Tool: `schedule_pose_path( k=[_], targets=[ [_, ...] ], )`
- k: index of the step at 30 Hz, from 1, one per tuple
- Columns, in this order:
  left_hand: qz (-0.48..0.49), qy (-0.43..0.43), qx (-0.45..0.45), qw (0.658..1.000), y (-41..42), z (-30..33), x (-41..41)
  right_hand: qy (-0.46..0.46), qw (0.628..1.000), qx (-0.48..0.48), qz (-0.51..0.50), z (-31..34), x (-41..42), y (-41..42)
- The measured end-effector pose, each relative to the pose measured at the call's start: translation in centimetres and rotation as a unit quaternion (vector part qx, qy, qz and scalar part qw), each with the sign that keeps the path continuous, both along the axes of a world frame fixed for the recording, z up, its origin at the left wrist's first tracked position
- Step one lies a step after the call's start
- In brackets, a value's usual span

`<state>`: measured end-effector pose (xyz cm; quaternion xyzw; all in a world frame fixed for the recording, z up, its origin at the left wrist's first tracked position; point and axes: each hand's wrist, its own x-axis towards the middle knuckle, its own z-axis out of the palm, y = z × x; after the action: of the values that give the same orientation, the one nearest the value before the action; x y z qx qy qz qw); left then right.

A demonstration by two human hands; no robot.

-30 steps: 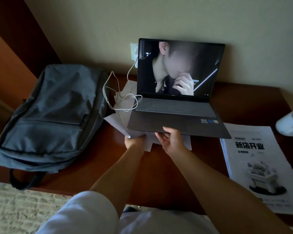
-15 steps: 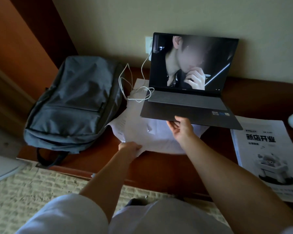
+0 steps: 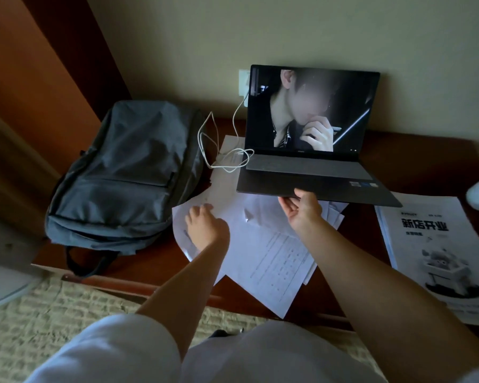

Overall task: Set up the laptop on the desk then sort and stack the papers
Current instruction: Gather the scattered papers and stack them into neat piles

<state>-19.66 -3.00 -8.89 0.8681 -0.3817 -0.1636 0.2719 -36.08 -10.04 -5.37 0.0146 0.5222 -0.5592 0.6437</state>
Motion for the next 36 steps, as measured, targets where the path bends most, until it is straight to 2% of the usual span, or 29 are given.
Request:
schedule_pose_path(
  k=[2,6,12,15,23,30,36],
  targets=[
    [-0.057,0.056,0.012,0.997,-1.0,-0.6,-0.9,-0.001,1.000,0.000,0.000,-0.3,0.1,0.0],
    [-0.096,0.066,0.039,0.992,-3.5,-1.7,-1.5,-0.023,1.000,-0.004,0.006,-1.2,-0.1,-0.2],
    [-0.002,0.175,-0.038,0.984,-8.2,-2.2,0.4,-0.105,0.990,-0.057,0.080,-3.4,-1.7,-0.5],
    [0.037,0.211,-0.062,0.975,-9.9,-2.3,1.3,-0.108,0.986,-0.048,0.119,-4.4,-1.8,-0.8],
    [0.013,0.142,-0.040,0.989,-11.7,-3.8,2.8,-0.168,0.976,-0.104,0.094,-7.0,0.2,-1.3],
    [0.044,0.159,-0.052,0.985,-12.3,-3.9,2.8,-0.112,0.981,-0.141,0.070,-7.0,0.3,-1.3],
    [0.007,0.149,-0.041,0.988,-13.3,-4.4,3.2,-0.123,0.980,-0.154,0.040,-7.2,0.5,-1.3]
  ],
)
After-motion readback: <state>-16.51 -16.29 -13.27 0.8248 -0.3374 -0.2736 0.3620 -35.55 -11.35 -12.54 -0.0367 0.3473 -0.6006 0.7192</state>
